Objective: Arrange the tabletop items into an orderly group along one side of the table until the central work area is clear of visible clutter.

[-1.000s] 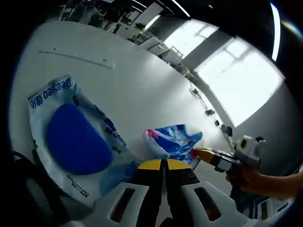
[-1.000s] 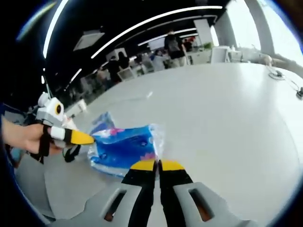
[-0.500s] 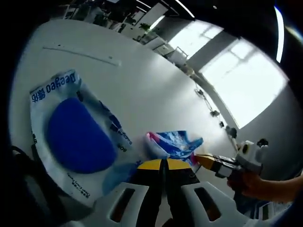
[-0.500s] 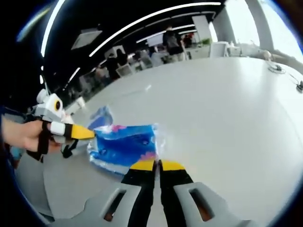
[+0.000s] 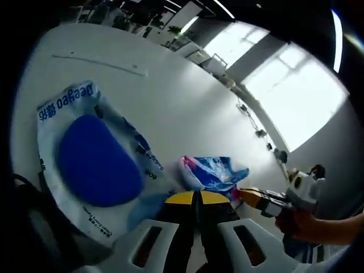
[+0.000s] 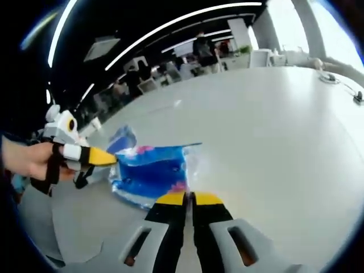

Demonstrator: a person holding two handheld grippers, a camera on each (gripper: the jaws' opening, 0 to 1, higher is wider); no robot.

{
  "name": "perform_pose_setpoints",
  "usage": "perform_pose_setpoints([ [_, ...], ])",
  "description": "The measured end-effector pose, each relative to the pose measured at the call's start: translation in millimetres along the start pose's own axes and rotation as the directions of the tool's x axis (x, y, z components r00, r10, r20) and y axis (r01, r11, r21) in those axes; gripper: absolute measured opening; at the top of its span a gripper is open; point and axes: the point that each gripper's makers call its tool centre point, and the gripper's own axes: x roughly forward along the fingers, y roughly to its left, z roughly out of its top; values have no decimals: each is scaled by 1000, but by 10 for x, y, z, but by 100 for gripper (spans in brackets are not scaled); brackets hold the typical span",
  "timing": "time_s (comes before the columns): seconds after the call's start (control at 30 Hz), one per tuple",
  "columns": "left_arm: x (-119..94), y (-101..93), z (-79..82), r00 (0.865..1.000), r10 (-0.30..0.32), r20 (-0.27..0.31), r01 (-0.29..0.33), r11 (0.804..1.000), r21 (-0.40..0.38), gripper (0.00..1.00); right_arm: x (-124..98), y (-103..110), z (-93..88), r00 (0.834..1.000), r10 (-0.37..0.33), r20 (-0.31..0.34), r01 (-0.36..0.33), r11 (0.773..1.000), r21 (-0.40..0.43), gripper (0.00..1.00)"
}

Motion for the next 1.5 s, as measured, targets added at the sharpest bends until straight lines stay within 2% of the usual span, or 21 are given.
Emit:
perform_pose_setpoints([
  [0.63, -47, 59, 8, 1000, 21, 8, -21, 1000, 9, 0, 42, 90, -31, 1000, 20, -10, -20, 1000, -13, 2],
  [0.73, -47, 38, -8, 1000, 12, 1, -12, 999, 36, 0, 43, 101, -24, 1000, 26, -12, -26, 1000, -4, 4],
  [0.8, -41, 35, -19, 1000, 7, -5, -7, 1000, 30, 3, 46, 101, -17, 1000, 24, -14, -24, 1000, -3, 6],
  [0.93, -61, -11, -6, 1000, 0, 5, 0, 999, 47, 16, 57, 114, 27, 1000, 22, -8, -23, 999, -25, 15],
  [1.13, -88, 13, -22, 1000, 4, -4, -4, 998, 65, 18, 69, 144, 41, 1000, 26, -15, -26, 999, -21, 23],
  [1.5, -104, -12, 27, 1000, 2, 14, -3, 998, 60, 19, 8, 134, -6, 1000, 13, -23, -14, 1000, -16, 23],
])
